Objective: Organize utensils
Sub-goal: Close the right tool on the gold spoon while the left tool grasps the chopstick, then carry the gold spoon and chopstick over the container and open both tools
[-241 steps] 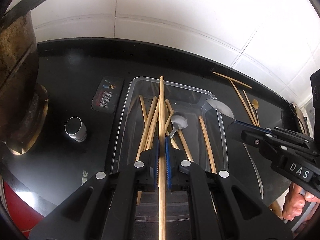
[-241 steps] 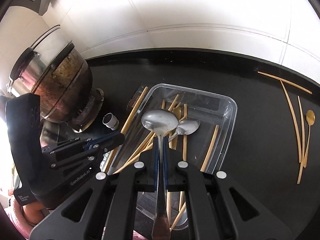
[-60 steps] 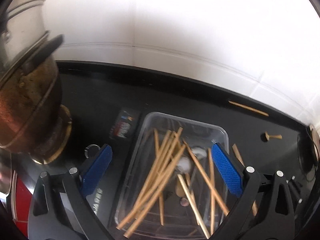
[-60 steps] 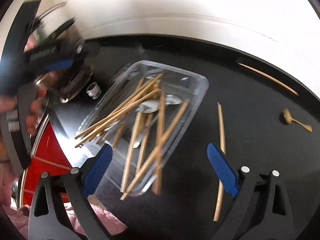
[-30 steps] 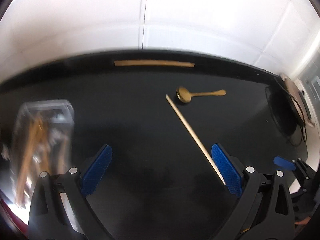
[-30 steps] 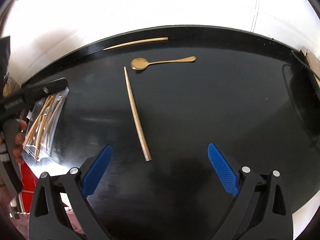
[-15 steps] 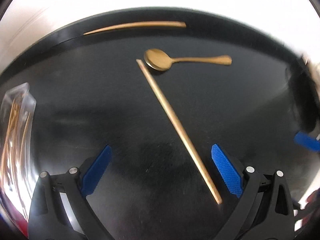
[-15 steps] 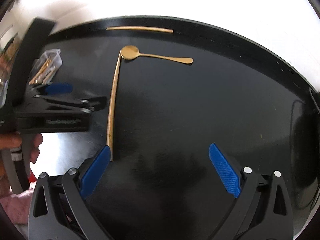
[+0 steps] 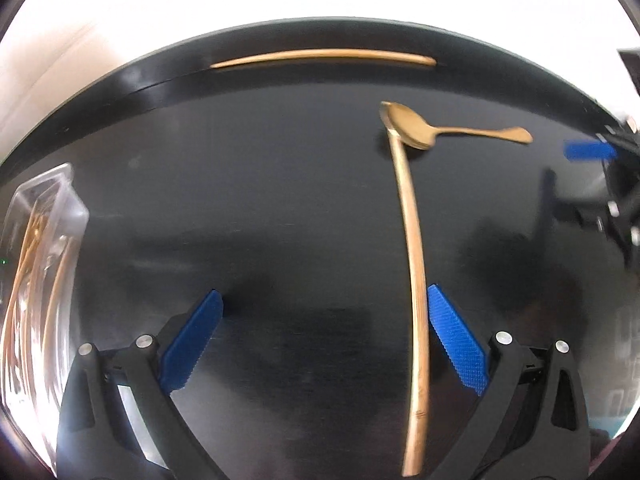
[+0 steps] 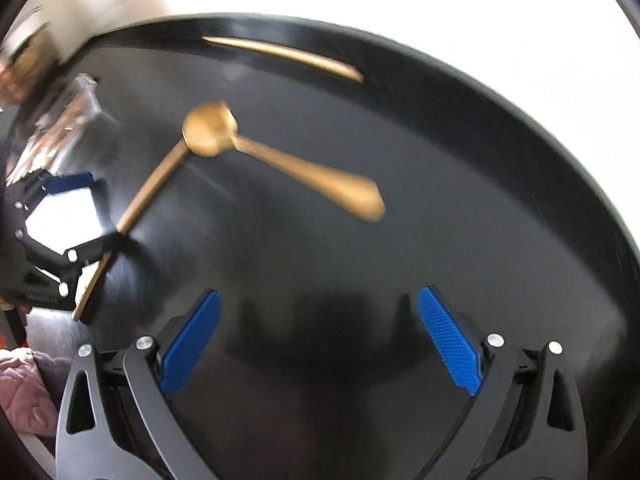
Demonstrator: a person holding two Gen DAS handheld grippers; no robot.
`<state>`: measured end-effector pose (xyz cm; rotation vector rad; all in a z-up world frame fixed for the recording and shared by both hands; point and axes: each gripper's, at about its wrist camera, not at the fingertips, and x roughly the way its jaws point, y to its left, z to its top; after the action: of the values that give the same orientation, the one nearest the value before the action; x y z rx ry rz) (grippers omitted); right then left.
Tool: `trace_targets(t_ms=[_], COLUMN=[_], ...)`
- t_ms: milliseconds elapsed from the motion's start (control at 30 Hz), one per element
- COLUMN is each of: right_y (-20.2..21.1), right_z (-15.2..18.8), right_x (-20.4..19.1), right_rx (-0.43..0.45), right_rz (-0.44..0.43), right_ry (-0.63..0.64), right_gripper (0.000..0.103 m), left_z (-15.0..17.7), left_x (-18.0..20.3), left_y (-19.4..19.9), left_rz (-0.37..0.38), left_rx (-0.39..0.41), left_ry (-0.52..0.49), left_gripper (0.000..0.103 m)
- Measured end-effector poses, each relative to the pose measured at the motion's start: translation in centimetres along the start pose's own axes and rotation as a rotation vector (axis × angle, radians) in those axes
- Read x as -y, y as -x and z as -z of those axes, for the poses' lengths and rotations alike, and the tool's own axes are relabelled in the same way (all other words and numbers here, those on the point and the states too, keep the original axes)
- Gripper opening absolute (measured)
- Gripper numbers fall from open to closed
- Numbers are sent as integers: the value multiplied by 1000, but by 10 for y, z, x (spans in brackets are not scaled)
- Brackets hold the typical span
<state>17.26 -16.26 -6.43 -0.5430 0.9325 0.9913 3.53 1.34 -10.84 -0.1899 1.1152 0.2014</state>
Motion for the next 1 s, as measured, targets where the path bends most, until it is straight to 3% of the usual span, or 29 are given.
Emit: trace_targets(t_ms=[200,300,433,500,533,567,600,633,800,1000], right_y=[-33,-50,-53,-56,-56,-52,-46,-44,-21,62], right_z=[-56,-70,-73,-76,-79,-82,-82,-84,-71,-37], right_x=[-19,-22,-32,-37,-38,-38,-38,-39,-31,-30], right_rx=[42,19,65,58,53,84,109,108,72,154], right_rz=[-85,-164,-205,-198,-183,-171,-148,-98,-93,-194], right_ry=[383,479,563,569,545,507,482,456,293,2], right_gripper=[95,97,98,97,93,81,41,41,41,41], left_z=[8,5,1,-4,-8,-13,-20,-24,-32,-32], left_x=[-5,4,-2,-3,-3,-3,-8,-17,-38,-33], left_y=[-2,5,7,6,9,12,9,7,13,45], left_rz=[-9,-11,-9,-4,-10,-31,-87,-65,-38,34], left_rx=[13,3,-2,2,14,26,14,10,-13,3], left_ry=[5,5,3,-10,-10,-4,3,43,111,78], left_gripper=[98,98,98,90,64,8,6,5,5,5])
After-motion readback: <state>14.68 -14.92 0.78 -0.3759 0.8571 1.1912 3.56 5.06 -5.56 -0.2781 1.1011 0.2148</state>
